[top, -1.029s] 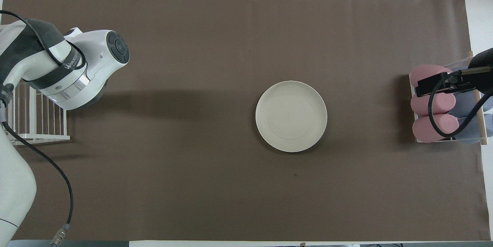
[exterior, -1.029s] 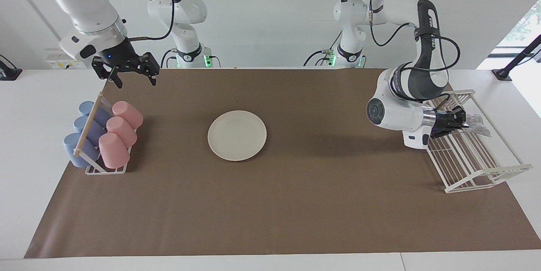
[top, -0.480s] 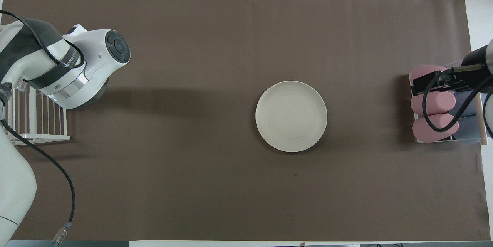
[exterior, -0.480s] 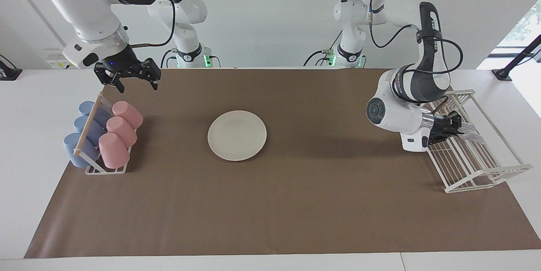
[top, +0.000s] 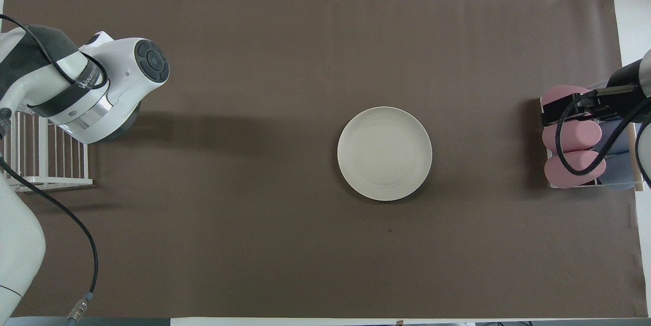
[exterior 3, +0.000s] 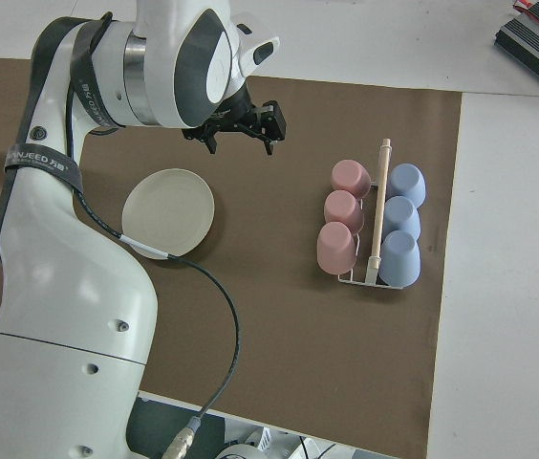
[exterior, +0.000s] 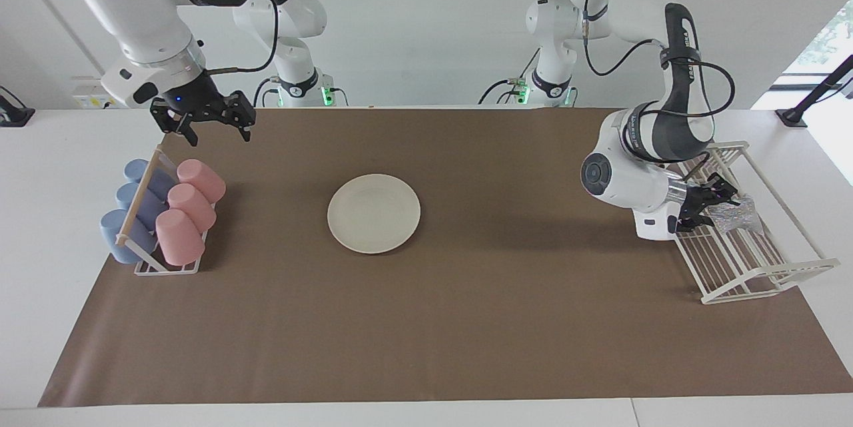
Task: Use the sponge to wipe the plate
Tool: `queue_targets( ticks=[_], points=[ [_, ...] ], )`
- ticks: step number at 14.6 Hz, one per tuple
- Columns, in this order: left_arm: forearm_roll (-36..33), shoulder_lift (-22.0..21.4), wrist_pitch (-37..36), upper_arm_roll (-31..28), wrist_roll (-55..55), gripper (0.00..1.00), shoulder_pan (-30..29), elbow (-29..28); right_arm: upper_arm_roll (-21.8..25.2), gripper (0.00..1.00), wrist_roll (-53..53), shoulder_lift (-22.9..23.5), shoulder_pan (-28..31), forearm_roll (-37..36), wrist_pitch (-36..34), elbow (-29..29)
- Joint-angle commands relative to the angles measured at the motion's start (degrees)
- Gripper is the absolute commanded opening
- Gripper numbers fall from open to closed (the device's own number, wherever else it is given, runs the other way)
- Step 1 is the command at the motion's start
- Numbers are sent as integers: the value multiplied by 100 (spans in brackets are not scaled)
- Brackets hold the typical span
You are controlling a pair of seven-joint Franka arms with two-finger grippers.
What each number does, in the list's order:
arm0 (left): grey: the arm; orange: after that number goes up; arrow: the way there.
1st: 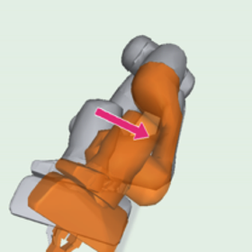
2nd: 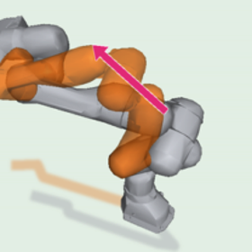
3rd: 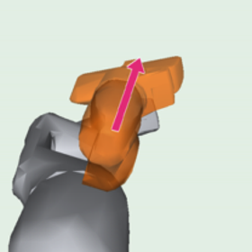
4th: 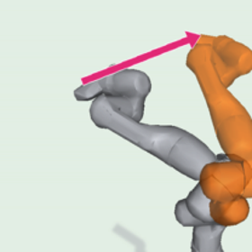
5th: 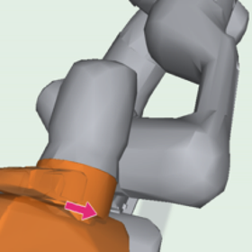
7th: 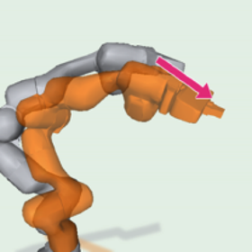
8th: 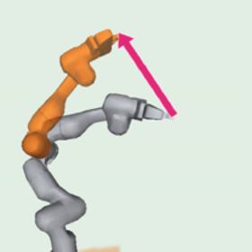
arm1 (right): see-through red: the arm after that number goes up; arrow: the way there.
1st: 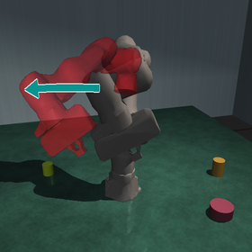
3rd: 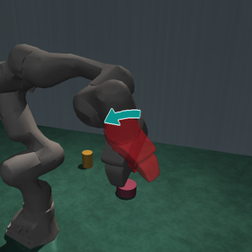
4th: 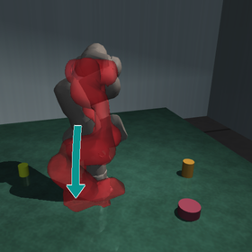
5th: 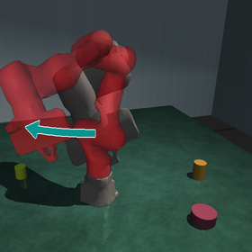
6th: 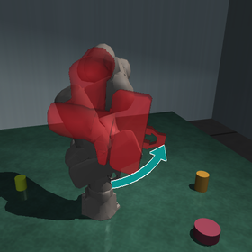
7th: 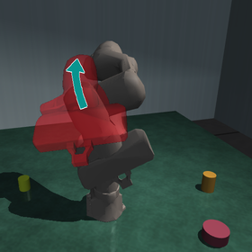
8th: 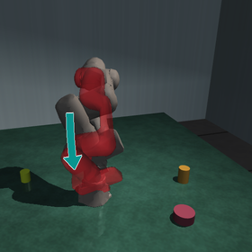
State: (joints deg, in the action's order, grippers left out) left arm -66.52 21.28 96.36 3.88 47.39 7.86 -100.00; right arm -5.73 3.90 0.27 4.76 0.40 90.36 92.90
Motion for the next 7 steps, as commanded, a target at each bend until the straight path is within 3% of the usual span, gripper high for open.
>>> queue_targets(
  ticks=[1,4,7],
  points=[
    [165,34,111,25,60,100,-56,95,-50,100,-108,-44,34,13,-27,18],
    [472,-54,146,34,16,100,-56,165,-68,100,-187,-44,34,13,-80,9],
    [1585,-360,225,34,-421,100,-126,507,-59,100,-214,-44,34,13,-203,-8]
  ],
)
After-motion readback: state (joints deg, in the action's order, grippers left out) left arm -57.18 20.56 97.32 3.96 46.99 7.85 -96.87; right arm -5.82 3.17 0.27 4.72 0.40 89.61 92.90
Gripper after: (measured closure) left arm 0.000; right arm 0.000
